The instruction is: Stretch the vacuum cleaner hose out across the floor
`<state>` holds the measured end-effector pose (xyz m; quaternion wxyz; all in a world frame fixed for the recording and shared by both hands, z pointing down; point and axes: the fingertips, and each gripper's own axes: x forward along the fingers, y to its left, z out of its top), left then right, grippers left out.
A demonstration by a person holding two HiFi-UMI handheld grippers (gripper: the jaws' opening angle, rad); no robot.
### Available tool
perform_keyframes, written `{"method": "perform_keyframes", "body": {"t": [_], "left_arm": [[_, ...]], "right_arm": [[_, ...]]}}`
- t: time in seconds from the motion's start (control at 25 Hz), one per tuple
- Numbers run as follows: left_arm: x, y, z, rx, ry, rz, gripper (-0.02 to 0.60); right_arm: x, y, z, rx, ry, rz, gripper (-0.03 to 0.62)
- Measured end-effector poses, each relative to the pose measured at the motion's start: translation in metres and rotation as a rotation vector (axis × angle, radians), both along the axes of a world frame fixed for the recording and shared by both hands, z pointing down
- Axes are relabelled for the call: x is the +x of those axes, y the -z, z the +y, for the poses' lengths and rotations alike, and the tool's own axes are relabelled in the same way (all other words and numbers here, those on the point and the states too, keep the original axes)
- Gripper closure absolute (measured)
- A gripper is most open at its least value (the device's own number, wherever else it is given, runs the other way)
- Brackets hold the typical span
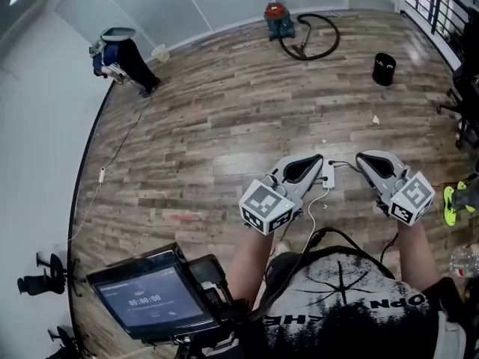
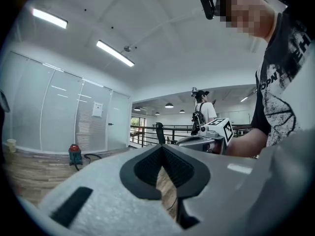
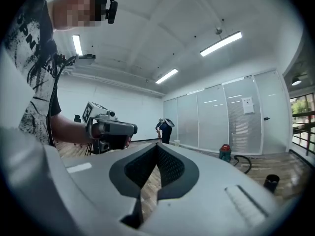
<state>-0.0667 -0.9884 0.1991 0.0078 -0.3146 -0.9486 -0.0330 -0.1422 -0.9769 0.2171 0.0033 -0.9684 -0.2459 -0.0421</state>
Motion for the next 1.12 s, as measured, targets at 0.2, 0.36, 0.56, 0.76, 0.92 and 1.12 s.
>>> {"method": "perform_keyframes", "body": {"t": [0.2, 0.36, 0.56, 0.76, 0.92, 1.12], "left_arm": [[0.01, -0.005, -0.004, 0.01, 0.023, -0.001, 0.581], [0.006, -0.018, -0.003, 0.025, 0.036, -0.012, 0.581], [0.0, -0.025, -0.001, 0.039, 0.031, -0.028, 0.581], [-0.001, -0.026, -0.002, 0.047, 0.052, -0.034, 0.581], [0.007, -0.026, -0.006, 0.053, 0.064, -0.024, 0.581], [0.022, -0.025, 0.007, 0.061, 0.076, -0.039, 0.581]], "right_arm": [[0.012, 0.001, -0.005, 0.035, 0.046, 0.068, 0.586], [0.007, -0.007, -0.003, 0.023, 0.045, 0.056, 0.586], [-0.004, -0.011, 0.001, 0.027, 0.04, 0.086, 0.586], [-0.008, -0.005, 0.002, 0.011, 0.057, 0.107, 0.586], [-0.005, -0.007, 0.008, 0.027, 0.047, 0.127, 0.588], [0.011, -0.003, 0.021, 0.022, 0.064, 0.12, 0.588]]}}
